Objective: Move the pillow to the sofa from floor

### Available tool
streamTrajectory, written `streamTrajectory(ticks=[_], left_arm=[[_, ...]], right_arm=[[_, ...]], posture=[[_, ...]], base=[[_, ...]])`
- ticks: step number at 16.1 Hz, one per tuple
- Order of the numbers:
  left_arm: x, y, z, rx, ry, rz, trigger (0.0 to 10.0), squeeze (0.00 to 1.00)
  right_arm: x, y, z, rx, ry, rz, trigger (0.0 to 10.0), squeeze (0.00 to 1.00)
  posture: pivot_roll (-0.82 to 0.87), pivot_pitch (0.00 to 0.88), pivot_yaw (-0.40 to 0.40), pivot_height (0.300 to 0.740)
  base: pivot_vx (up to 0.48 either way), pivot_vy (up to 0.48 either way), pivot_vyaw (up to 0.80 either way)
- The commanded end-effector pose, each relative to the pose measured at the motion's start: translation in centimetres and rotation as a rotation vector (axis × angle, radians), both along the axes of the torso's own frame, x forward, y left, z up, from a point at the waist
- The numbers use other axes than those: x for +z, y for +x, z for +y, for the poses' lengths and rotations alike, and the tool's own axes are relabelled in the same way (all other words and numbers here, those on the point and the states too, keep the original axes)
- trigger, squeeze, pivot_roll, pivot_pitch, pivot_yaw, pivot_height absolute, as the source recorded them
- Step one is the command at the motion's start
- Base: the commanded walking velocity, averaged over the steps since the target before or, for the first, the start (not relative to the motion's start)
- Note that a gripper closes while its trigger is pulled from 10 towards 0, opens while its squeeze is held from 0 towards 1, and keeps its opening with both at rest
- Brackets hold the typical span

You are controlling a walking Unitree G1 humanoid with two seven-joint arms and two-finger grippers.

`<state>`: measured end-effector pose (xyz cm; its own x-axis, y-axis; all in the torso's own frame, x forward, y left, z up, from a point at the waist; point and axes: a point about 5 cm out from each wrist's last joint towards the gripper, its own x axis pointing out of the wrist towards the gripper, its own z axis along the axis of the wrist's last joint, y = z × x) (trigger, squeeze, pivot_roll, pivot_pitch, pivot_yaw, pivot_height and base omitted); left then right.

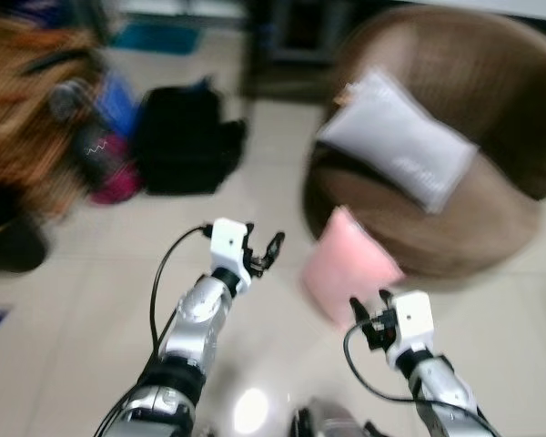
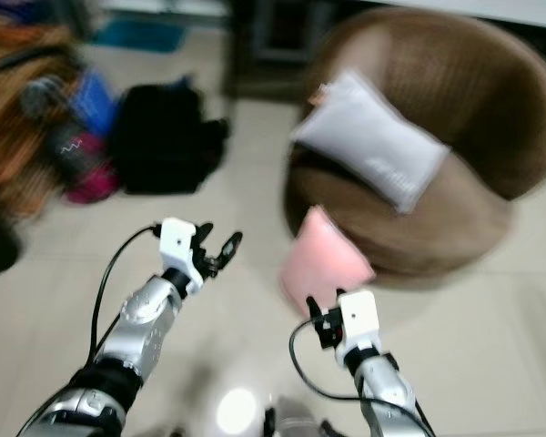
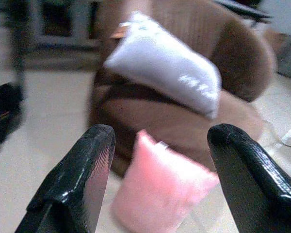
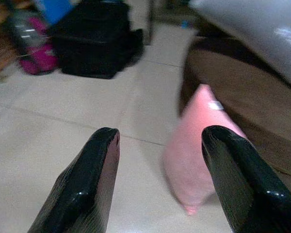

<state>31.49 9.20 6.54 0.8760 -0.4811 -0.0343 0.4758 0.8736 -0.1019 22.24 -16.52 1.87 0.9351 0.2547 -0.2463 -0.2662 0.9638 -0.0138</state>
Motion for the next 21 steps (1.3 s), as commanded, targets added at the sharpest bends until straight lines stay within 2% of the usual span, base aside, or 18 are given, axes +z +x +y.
streamTrajectory(ticks=[1,7,10,12,15,18,21], left_arm=[[-0.19,-0.35,-0.90,-0.049,0.010,0.008,10.0,0.00],[-0.18,-0.25,-0.64,-0.049,0.044,0.012,10.0,0.00],[-0.38,-0.27,-0.72,-0.046,0.103,0.008,10.0,0.00],[-0.29,-0.19,-0.78,-0.043,0.089,0.012,10.0,0.00],[-0.22,-0.21,-1.02,-0.055,0.045,0.035,10.0,0.00],[-0.13,-0.75,-1.33,-0.113,0.094,-0.018,10.0,0.00],[-0.06,-0.92,-1.54,-0.138,0.082,-0.021,10.0,0.00]], right_arm=[[-0.27,-0.14,-1.05,-0.043,-0.006,0.014,10.0,0.00],[-0.42,0.39,-0.94,-0.060,0.001,0.012,10.0,0.00],[-0.30,0.59,-0.90,-0.049,-0.033,-0.006,10.0,0.00],[-0.23,0.70,-0.84,-0.051,-0.047,-0.018,10.0,0.00],[-0.41,0.62,-0.87,-0.068,-0.011,-0.003,10.0,0.00],[-0.50,0.55,-0.86,-0.065,-0.005,-0.001,10.0,0.00],[-0.50,0.57,-1.09,-0.066,-0.002,-0.001,10.0,0.00]], posture=[[-0.14,0.136,-0.067,0.740],[-0.12,0.139,-0.057,0.740],[-0.12,0.138,-0.056,0.740],[-0.13,0.140,-0.055,0.740],[-0.13,0.146,-0.057,0.740],[-0.13,0.155,-0.058,0.740],[-0.13,0.158,-0.060,0.740]], base=[[0.405,0.255,-0.58],[0.066,0.045,-0.56],[0.000,0.000,-0.18],[0.000,0.000,0.00],[0.000,0.000,-0.49],[0.000,0.466,-0.52],[0.000,0.480,-0.52]])
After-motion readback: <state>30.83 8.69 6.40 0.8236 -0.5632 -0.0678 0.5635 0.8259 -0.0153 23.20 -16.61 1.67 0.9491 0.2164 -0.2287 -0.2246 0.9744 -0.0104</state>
